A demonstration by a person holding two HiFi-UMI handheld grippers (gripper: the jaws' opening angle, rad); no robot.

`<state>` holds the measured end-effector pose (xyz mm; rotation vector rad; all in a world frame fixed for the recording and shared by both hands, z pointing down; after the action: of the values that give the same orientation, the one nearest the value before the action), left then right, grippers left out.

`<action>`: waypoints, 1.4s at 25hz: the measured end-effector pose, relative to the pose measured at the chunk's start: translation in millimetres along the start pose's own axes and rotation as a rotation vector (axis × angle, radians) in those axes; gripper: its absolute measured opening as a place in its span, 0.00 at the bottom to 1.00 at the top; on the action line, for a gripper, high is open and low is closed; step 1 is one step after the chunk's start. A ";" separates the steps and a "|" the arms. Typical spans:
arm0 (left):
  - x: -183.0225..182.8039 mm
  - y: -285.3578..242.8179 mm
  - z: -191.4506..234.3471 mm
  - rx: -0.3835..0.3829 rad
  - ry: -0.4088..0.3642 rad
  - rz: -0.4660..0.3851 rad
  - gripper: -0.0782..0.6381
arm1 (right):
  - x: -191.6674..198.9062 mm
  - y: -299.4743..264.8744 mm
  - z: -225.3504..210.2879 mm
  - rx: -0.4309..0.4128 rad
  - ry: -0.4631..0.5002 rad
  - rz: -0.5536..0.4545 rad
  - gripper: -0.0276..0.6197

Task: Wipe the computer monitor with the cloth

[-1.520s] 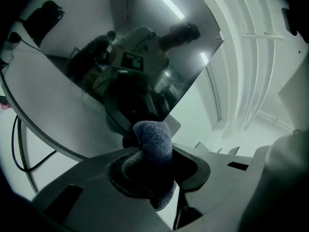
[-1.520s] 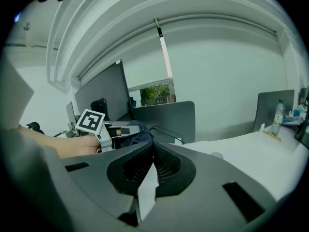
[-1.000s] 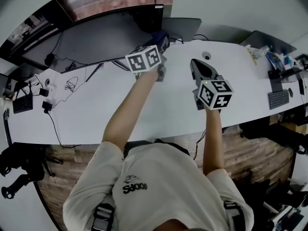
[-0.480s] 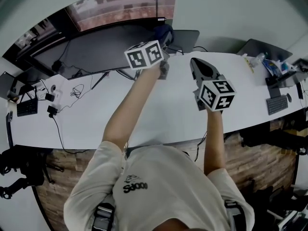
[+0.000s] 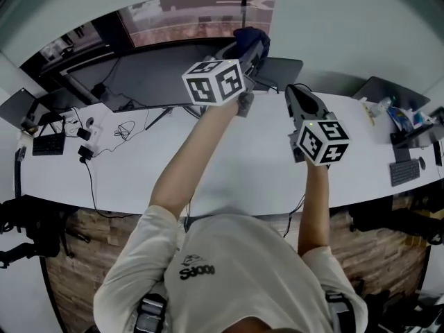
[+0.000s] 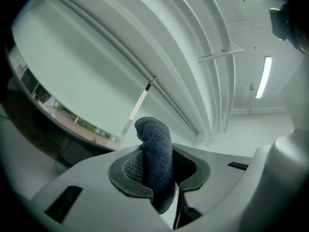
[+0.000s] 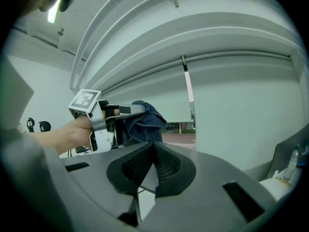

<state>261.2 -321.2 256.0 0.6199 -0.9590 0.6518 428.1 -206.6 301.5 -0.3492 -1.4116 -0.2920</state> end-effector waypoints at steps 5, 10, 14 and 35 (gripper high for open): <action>-29.8 43.8 -0.4 -0.057 -0.313 0.024 0.25 | -20.7 -21.7 24.5 -0.079 0.068 -0.023 0.05; -46.9 100.2 10.7 -0.166 -0.486 0.057 0.25 | -34.4 -49.8 56.7 -0.184 0.099 -0.047 0.05; -59.6 152.4 22.1 -0.261 -0.559 0.080 0.25 | -42.8 -73.3 92.0 -0.276 0.126 -0.064 0.05; -61.9 370.4 31.0 -0.703 -0.680 0.053 0.25 | -48.3 -112.8 229.4 -0.550 0.241 -0.112 0.05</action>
<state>-54.0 -116.6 284.0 0.1701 -1.7350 0.0975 168.4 -217.0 289.0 -0.6610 -1.0984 -0.7936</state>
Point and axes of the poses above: the fingertips, and each gripper's own axes: y backward along the fingers, z to its left, x out of its underside, the point moved 8 cm from there along y, backward along the fingers, and after that the axes turned 7 degrees about y, right-handed, at the moved point
